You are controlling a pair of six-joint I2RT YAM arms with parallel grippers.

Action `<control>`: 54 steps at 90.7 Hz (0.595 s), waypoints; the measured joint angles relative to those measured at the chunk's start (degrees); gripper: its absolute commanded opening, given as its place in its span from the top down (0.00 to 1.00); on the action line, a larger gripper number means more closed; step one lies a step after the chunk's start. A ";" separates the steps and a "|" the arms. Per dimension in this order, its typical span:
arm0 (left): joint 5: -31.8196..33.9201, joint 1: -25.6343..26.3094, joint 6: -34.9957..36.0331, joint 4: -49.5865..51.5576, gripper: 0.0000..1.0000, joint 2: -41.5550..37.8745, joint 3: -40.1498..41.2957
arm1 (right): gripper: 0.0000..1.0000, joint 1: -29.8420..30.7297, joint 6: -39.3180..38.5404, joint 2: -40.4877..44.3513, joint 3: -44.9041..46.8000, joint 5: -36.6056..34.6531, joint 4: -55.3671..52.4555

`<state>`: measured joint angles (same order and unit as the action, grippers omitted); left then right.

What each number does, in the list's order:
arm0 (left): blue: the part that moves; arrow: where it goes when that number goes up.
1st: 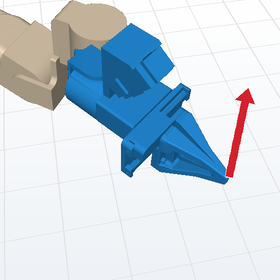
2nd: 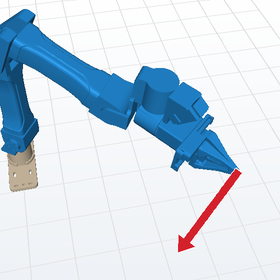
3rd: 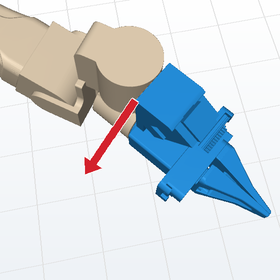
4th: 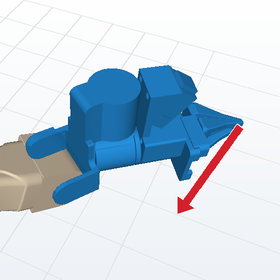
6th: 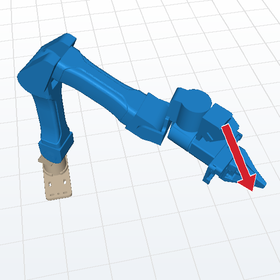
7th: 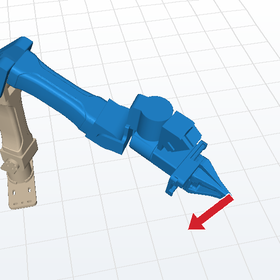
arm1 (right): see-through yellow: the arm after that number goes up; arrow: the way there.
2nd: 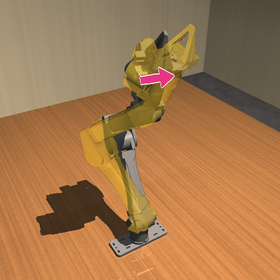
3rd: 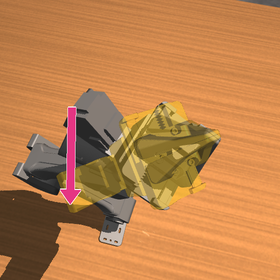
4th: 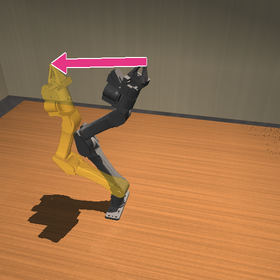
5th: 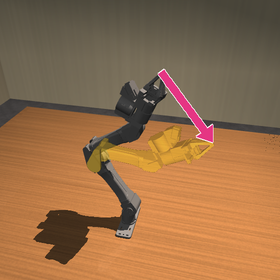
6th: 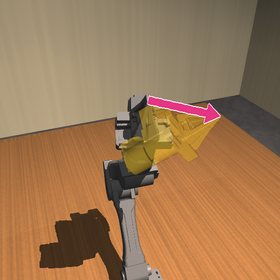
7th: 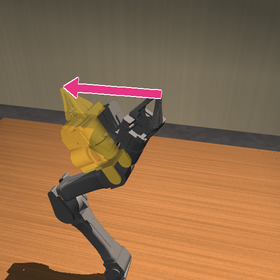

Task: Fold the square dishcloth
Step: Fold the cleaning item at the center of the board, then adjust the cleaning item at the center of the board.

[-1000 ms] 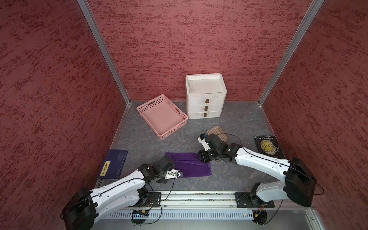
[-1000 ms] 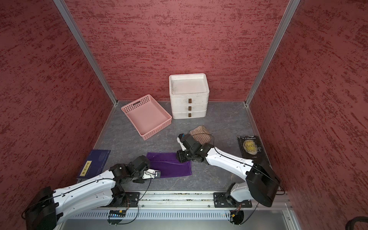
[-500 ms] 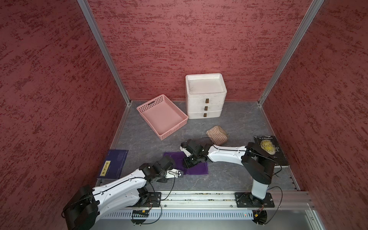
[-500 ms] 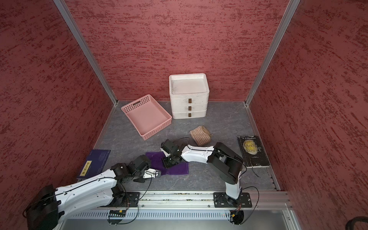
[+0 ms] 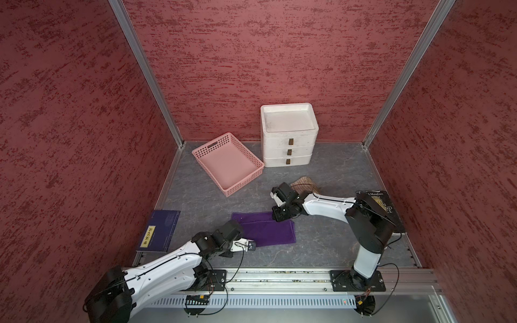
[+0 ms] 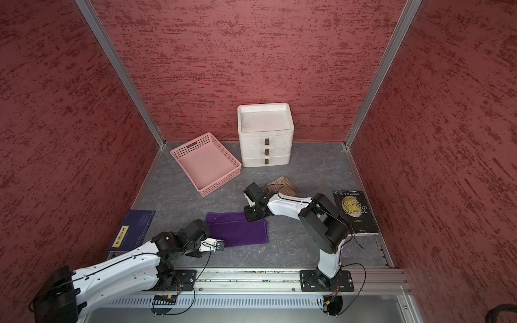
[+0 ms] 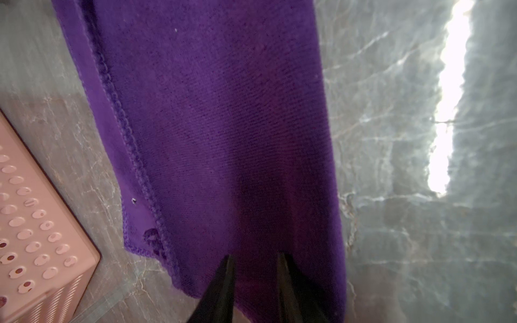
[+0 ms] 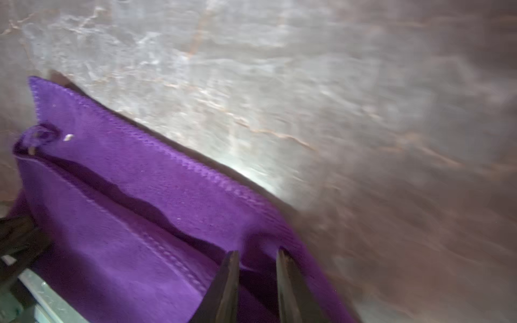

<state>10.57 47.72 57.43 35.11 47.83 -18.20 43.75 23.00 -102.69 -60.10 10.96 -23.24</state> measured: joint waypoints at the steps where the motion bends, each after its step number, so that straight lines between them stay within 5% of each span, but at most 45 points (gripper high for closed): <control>1: 0.04 -0.04 0.02 0.07 0.71 -0.11 0.00 | 0.71 -0.35 -0.11 0.55 0.31 -0.26 -0.26; 14: 0.26 -0.55 0.33 0.90 0.71 -0.55 0.00 | 0.65 -3.04 -1.46 6.78 1.79 -5.07 -3.48; 30: 0.24 -1.84 0.94 1.95 0.70 -0.59 -0.59 | 0.69 -3.28 -1.57 13.57 2.16 -10.32 -5.44; 54: -0.70 -5.16 -0.59 3.93 0.67 -0.33 -6.69 | 0.89 1.49 -1.07 9.40 3.85 1.44 -0.94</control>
<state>9.87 42.57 56.84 39.05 47.51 -24.88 45.23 21.93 -93.30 -56.25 12.40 -24.18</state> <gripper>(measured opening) 0.329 0.148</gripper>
